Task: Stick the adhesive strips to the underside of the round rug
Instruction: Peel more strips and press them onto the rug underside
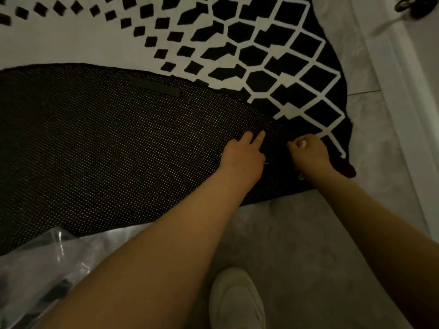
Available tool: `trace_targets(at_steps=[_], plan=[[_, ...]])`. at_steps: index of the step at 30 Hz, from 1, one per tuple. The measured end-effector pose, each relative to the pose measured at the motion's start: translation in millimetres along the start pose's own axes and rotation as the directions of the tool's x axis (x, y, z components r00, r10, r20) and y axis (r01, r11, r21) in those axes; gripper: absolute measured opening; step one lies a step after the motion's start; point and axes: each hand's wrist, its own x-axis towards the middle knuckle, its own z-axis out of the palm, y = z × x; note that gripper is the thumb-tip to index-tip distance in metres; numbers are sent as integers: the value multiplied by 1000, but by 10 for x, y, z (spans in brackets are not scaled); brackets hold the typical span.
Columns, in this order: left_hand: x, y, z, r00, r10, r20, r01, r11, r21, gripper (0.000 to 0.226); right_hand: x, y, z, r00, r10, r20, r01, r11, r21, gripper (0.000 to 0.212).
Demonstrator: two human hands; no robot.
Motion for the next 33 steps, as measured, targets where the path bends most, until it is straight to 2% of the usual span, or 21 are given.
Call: trace_targets(at_steps=[2, 4, 8, 10, 15, 18, 21, 23, 25, 27, 31, 33], plan=[[23, 34, -50, 1000, -16, 23, 16, 1000, 8, 44, -47, -11, -13, 987, -145, -62, 120, 947, -297, 20], [39, 48, -89, 999, -28, 42, 28, 1000, 6, 44, -93, -21, -15, 946, -314, -78, 218, 796, -565, 27], [44, 17, -88, 997, -33, 65, 33, 999, -1, 46, -204, 68, 55, 823, -568, -11, 413, 611, -675, 28], [39, 10, -76, 998, -28, 62, 29, 1000, -2, 47, -251, 122, 74, 779, -627, 2, 440, 545, -714, 31], [19, 18, -71, 998, -42, 49, 45, 997, -63, 45, -313, 253, -20, 843, -526, 113, 391, 455, -800, 42], [28, 6, -63, 998, -49, 48, 54, 993, -105, 43, -373, 380, -162, 874, -468, 129, 348, 418, -839, 51], [1, 9, -90, 994, -49, 98, 63, 988, -143, 46, -469, 461, -258, 932, -338, 131, 262, 377, -889, 58], [-42, -3, -79, 991, -38, 126, 58, 986, -154, 49, -520, 368, -244, 938, -336, 85, 233, 428, -873, 56], [-67, -56, -30, 992, -20, 122, 44, 980, -194, 47, -496, 173, -116, 930, -365, 32, 246, 555, -795, 54], [-93, -109, 18, 992, -2, 127, 32, 972, -233, 47, -429, 11, 43, 934, -356, 43, 270, 618, -739, 59], [-208, -225, 82, 994, 32, 106, 4, 947, -320, 50, -419, 85, 55, 948, -300, 109, 255, 506, -824, 62], [-306, -351, 139, 999, 10, 52, 8, 940, -340, 49, -455, 170, -25, 954, -290, 75, 222, 514, -829, 62]])
